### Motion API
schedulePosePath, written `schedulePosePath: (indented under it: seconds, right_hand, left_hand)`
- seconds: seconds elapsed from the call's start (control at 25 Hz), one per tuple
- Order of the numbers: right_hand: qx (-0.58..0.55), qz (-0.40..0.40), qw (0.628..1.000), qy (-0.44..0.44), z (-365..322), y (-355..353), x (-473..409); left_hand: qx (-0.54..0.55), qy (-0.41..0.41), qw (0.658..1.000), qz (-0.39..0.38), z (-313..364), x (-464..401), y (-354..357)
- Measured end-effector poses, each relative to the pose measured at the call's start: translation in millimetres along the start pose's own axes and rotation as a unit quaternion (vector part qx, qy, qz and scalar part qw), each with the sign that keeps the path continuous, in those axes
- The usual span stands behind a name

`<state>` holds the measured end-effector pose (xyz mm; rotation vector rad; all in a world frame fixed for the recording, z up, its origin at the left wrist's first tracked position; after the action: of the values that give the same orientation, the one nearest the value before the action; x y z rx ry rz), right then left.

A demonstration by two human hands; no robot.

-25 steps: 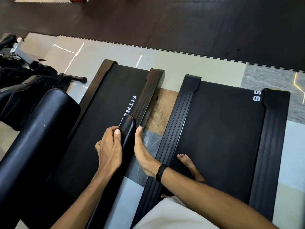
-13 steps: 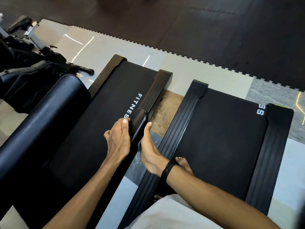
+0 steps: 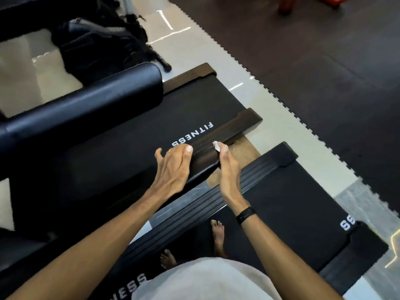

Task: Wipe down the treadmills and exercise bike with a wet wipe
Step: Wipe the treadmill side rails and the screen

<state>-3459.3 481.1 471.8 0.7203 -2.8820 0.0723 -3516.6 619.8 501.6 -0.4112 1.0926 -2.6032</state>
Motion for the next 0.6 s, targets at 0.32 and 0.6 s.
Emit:
schedulePosePath:
  seconds: [0.32,0.6]
  right_hand:
    - [0.442,-0.338,0.778,-0.291,-14.4,-30.7,-11.4]
    - [0.466,-0.537,0.577,-0.402,-36.7,-24.4,-18.6]
  left_hand:
    - [-0.004,-0.053,0.973,0.226,1.6,30.7,-13.4]
    - [-0.045,-0.128,0.902,0.41,8.0,104.0,14.6]
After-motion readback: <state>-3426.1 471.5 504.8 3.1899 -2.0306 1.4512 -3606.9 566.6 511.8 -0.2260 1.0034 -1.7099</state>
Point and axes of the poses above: each hand's wrist, its own x-axis away from the middle knuckle, its own y-axis out of the palm, z = x × y, the point moved 3 cm from there along -x, towards the middle knuckle, and after that the axes turned 7 degrees about -z, right-handed, at the moved point
